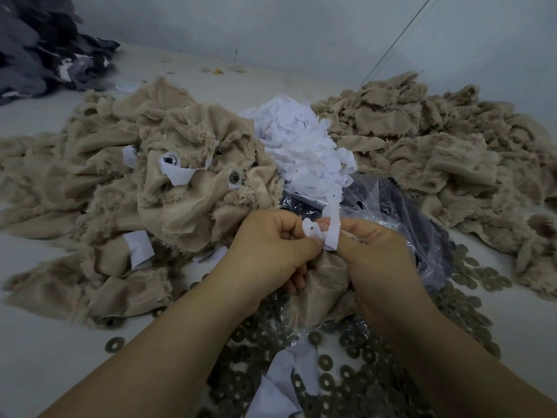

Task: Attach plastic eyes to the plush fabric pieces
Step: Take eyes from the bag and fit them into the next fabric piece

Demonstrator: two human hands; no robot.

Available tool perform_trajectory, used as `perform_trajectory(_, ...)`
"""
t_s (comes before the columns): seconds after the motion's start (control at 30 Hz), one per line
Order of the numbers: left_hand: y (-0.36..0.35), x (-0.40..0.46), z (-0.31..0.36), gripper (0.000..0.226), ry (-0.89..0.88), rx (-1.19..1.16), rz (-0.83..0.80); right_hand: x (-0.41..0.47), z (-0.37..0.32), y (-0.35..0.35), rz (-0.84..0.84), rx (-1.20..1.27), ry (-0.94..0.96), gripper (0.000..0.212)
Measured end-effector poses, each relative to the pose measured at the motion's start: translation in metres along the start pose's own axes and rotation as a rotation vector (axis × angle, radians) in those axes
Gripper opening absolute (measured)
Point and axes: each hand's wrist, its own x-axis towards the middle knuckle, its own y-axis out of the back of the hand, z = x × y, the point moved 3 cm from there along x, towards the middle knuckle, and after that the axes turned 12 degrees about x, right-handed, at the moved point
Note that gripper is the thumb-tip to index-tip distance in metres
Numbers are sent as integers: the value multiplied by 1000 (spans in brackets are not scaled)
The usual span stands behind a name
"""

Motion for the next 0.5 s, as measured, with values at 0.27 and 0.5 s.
perform_trajectory(0.27,4,1,2,23,-104,-30,125,-2,-3,-3,-36,-7,34,48)
perform_trajectory(0.5,-1,-2,3,12,-137,-154,57,-4,-5,-2,-12,-27,44,31)
